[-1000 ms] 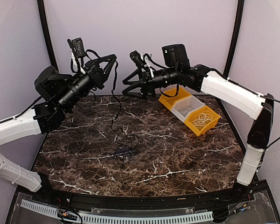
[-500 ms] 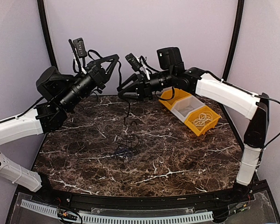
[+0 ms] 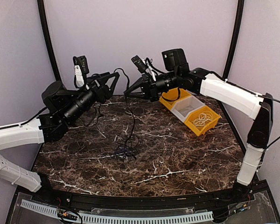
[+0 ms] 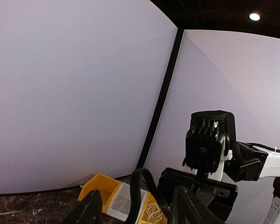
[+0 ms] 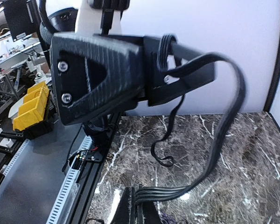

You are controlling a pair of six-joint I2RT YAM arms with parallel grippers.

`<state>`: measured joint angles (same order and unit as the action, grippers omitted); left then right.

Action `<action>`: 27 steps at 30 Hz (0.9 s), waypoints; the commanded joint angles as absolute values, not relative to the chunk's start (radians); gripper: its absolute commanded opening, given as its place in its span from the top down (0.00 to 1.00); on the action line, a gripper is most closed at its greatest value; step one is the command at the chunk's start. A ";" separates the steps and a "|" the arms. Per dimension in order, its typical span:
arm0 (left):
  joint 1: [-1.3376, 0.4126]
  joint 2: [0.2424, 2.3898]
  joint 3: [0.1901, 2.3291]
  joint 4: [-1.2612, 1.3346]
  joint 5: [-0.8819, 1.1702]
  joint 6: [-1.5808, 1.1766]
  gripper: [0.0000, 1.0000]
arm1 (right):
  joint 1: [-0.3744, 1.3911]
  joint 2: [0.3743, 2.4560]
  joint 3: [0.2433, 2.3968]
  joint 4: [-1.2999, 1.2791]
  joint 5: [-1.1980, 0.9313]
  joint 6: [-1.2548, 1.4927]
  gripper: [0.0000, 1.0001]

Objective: Untangle the cables

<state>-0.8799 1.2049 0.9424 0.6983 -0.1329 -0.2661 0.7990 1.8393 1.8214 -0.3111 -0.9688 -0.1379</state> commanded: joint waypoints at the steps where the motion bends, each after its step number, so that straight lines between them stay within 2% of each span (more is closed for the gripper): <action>1: -0.884 1.144 0.847 0.636 -0.224 -0.280 0.36 | 0.697 1.745 1.794 -0.361 -0.904 -0.196 1.00; 4: -0.883 1.120 0.792 0.569 -0.202 -0.314 0.31 | 0.635 1.729 1.781 -0.415 -0.849 -0.240 1.00; 8: -0.883 1.087 0.773 0.469 -0.183 -0.320 0.30 | 0.564 1.739 1.785 -0.483 -0.752 -0.321 1.00; 14: -0.884 1.076 0.799 0.342 -0.159 -0.284 0.30 | 0.444 1.767 1.790 -0.433 -0.657 -0.321 1.00; 21: -0.884 1.088 0.797 0.343 -0.153 -0.292 0.31 | 0.321 1.815 1.872 -0.366 -0.588 -0.311 1.00; 27: -0.883 1.088 0.799 0.340 -0.150 -0.291 0.31 | 0.228 1.864 1.911 -0.314 -0.613 -0.239 1.00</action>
<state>-0.8799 1.0958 0.7795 0.3443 -0.1608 -0.2977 0.2684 1.8343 1.8599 -0.3988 -0.6094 -0.2932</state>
